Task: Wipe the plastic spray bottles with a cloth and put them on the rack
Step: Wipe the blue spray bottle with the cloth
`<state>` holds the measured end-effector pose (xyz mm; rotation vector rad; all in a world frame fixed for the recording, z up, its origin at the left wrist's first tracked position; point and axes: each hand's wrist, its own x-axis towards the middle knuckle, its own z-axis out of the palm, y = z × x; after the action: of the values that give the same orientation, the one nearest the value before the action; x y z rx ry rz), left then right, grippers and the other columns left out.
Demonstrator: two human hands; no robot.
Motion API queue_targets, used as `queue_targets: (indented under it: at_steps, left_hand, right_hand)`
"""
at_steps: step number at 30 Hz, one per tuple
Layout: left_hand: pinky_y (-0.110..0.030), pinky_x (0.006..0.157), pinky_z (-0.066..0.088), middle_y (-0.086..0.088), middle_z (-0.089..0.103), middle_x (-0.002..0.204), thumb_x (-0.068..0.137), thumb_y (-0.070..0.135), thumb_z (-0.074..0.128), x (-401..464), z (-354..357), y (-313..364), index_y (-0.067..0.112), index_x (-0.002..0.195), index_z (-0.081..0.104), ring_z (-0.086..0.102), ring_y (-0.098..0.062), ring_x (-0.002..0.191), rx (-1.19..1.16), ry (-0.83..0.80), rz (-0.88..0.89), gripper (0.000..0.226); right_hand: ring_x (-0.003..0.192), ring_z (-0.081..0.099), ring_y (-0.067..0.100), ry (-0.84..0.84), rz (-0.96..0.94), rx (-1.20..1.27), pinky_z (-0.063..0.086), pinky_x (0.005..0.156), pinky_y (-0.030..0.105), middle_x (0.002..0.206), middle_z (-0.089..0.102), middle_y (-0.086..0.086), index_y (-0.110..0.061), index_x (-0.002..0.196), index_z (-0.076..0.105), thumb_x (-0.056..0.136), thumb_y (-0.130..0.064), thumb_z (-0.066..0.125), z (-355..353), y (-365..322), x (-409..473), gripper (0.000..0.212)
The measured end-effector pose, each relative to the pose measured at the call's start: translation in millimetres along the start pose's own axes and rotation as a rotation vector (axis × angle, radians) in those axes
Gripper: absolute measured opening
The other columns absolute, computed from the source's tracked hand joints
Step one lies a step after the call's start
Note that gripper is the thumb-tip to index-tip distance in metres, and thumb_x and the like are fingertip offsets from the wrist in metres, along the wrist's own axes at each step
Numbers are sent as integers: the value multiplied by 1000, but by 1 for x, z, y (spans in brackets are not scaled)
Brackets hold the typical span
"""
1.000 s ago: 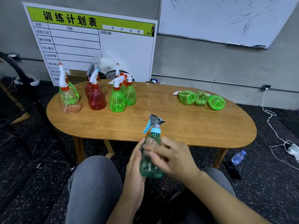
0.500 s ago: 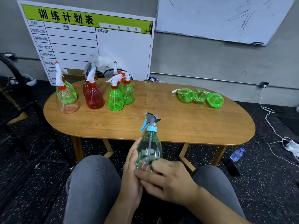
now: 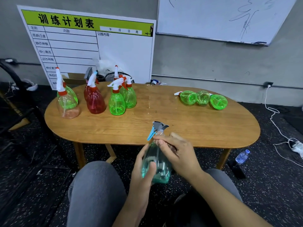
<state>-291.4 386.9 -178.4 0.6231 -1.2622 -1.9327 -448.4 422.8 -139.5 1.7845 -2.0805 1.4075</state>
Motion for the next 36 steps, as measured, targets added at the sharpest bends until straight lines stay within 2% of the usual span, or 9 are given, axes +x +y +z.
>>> queue_targets:
  at_steps: [3, 5, 9, 17, 22, 26, 28, 33, 36]
  left_hand:
    - [-43, 96, 60, -1, 69, 140, 80, 45, 82, 0, 3, -2, 37, 151, 50, 68, -26, 127, -59, -21, 11, 78]
    - [-44, 96, 59, -3, 71, 138, 88, 41, 76, 2, 4, 0, 39, 150, 49, 70, -27, 124, -104, -1, 9, 67]
    - [-33, 92, 61, 0, 73, 134, 103, 40, 56, 2, 4, 3, 35, 152, 47, 70, -23, 124, -140, -10, -4, 50]
    - [-52, 103, 56, 0, 70, 141, 107, 42, 44, 0, -1, -1, 35, 154, 47, 67, -28, 130, -79, -3, 15, 48]
    - [-29, 89, 61, -6, 74, 133, 104, 37, 37, -1, -5, 0, 32, 152, 50, 71, -26, 123, -103, -1, 33, 50]
    - [-28, 93, 59, -10, 73, 135, 106, 36, 36, -2, -4, 2, 28, 151, 51, 70, -28, 125, -104, -5, 33, 49]
    - [-34, 96, 60, -8, 73, 135, 107, 36, 34, 0, -3, 3, 31, 151, 52, 69, -27, 127, -83, 6, 35, 47]
    - [-50, 101, 56, 3, 73, 135, 102, 42, 38, 2, 1, 3, 32, 149, 53, 70, -24, 125, -6, 24, 21, 50]
    - [-50, 104, 54, 2, 70, 139, 102, 42, 40, 2, -1, 1, 30, 152, 52, 68, -24, 129, -29, 44, 19, 52]
  right_hand:
    - [67, 51, 5, 44, 25, 105, 42, 56, 23, 79, 55, -21, -31, 123, 77, 102, -45, 56, -7, 0, 2, 33]
    - [68, 50, 3, 95, 53, 145, 35, 60, 14, 81, 54, -25, -31, 123, 77, 102, -42, 57, -12, -2, 4, 31]
    - [66, 49, 3, 84, 32, 94, 34, 60, 13, 80, 53, -26, -30, 122, 77, 102, -42, 56, -13, -8, 7, 32]
    - [61, 51, 4, -5, -22, -62, 38, 50, 14, 77, 49, -23, -35, 123, 74, 104, -44, 52, 0, -18, -5, 30]
    - [70, 53, 6, -79, -436, -198, 40, 61, 14, 90, 53, -11, -27, 117, 79, 100, -28, 68, 1, -30, -39, 20]
    - [72, 52, 11, -128, -630, -280, 42, 60, 22, 89, 52, -7, -24, 116, 79, 97, -27, 72, -4, -29, -45, 21]
    - [72, 50, 8, -114, -583, -278, 39, 60, 18, 89, 51, -8, -24, 116, 80, 100, -28, 68, -6, -26, -33, 21]
    - [57, 45, 1, 16, -125, -170, 33, 51, 11, 76, 46, -19, -28, 120, 78, 106, -47, 48, -7, -13, 7, 38]
    - [58, 46, 0, 25, -104, -153, 34, 50, 9, 76, 49, -18, -28, 123, 76, 107, -47, 46, 3, -12, 3, 39]
